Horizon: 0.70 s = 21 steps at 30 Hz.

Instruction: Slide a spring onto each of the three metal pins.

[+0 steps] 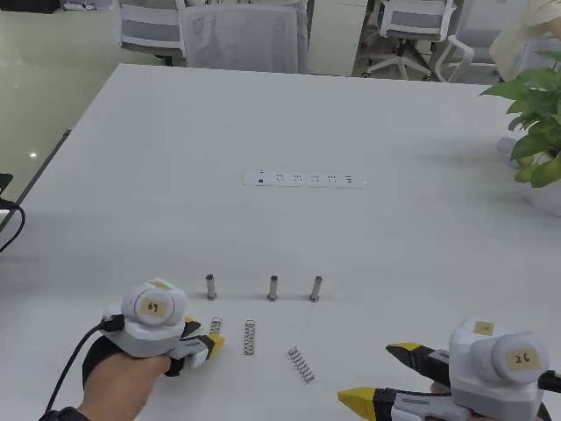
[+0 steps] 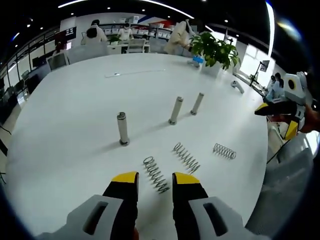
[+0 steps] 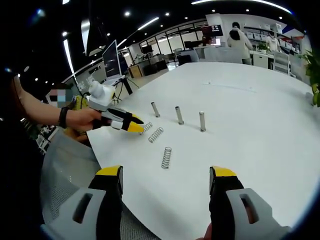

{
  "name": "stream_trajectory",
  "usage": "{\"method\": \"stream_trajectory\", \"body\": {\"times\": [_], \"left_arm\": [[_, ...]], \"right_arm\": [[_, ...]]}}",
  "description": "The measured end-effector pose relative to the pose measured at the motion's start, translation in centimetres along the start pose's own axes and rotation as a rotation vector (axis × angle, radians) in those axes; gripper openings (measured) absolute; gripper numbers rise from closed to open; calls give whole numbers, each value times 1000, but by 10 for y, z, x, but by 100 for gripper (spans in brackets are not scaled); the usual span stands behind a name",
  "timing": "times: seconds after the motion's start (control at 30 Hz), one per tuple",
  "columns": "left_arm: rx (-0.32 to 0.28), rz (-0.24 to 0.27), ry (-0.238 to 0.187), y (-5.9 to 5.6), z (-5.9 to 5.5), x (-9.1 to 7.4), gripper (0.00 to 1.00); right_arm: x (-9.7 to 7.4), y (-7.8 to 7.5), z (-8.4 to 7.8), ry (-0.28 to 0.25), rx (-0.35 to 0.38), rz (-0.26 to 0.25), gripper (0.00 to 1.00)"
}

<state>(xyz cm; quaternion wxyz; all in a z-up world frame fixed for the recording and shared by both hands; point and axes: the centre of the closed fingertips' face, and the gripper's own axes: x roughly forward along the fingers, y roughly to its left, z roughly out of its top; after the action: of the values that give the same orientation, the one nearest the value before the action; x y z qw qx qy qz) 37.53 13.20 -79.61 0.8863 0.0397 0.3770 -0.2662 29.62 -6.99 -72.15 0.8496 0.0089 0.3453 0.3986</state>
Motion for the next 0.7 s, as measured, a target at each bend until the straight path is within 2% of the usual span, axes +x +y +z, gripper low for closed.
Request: {"method": "stream_trajectory", "body": {"times": [0.33, 0.47, 0.5, 0.53, 0.57, 0.63, 0.7], "left_arm": [[54, 6, 43, 1, -5, 6, 12], [70, 15, 74, 3, -11, 9, 11], [83, 21, 64, 5, -9, 9, 9], [96, 30, 84, 7, -12, 7, 5], [108, 35, 86, 8, -12, 7, 3], [106, 25, 86, 6, -12, 6, 3], [131, 27, 95, 8, -13, 4, 3]], "right_arm": [[0, -1, 0, 0, 0, 1, 69], [0, -2, 1, 2, -6, 3, 69], [0, -2, 1, 2, -7, 3, 69], [0, -2, 2, 2, -8, 2, 69], [0, -2, 3, 1, -10, 1, 69], [0, -2, 5, -3, -10, 2, 68], [1, -2, 5, -2, -14, 2, 68]]}}
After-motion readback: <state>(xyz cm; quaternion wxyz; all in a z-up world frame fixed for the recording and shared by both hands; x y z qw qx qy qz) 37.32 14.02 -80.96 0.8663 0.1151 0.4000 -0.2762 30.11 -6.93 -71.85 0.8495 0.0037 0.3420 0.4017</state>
